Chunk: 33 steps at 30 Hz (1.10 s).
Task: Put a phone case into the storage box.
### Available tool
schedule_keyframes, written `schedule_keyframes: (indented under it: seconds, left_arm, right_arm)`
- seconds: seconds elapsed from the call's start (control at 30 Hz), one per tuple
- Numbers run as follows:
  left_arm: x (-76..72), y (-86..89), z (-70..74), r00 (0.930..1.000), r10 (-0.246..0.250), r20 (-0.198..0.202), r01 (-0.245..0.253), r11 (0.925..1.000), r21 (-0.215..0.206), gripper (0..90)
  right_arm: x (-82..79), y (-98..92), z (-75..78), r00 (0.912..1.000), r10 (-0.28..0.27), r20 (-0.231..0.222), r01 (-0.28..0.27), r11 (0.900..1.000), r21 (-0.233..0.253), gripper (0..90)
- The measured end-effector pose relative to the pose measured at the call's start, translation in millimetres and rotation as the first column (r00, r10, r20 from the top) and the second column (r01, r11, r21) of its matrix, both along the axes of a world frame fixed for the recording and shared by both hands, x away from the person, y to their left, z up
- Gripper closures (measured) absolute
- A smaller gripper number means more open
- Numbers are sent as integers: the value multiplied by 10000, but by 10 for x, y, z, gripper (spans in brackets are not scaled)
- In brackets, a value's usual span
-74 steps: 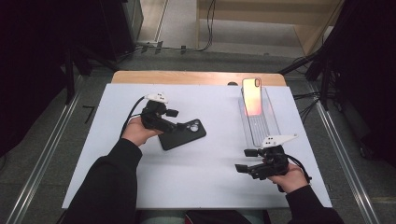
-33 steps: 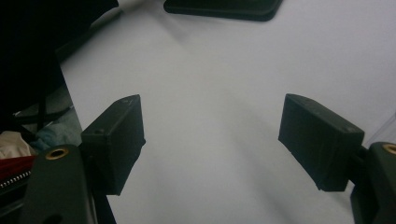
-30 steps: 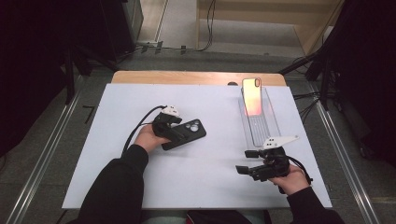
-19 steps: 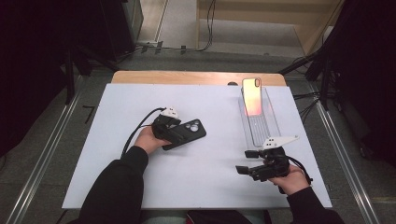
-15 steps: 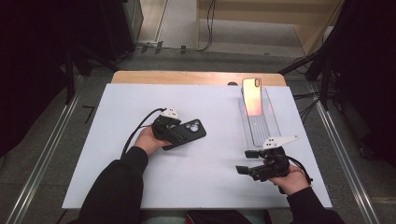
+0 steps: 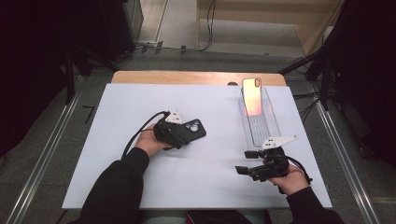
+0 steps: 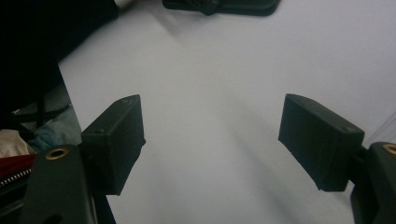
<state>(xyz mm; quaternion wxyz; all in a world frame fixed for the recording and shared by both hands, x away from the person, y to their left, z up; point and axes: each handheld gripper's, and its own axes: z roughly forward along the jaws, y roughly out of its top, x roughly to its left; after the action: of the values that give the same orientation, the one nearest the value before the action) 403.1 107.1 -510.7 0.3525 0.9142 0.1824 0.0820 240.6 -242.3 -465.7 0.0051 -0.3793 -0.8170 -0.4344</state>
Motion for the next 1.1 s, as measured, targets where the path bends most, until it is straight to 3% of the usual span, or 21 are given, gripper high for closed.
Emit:
schedule_keyframes:
  seconds: [0.27,0.47,0.87,1.1]
  left_arm:
    - [2,5,6,10000,51,-20,-51,10000,-58,142]
    - [52,53,42,9970,314,-701,-363,9969,-699,147]
    - [-26,67,395,9928,637,-1015,-752,9906,-1141,149]
    - [-126,115,609,9909,680,-1158,-837,9871,-1368,149]
  right_arm:
    - [1,5,-1,10000,20,-5,-20,10000,4,206]
    - [3,5,0,10000,42,39,-42,10000,17,205]
    - [0,9,11,9999,24,104,-25,10000,64,206]
    - [-21,30,24,9975,107,705,-106,9999,-21,205]
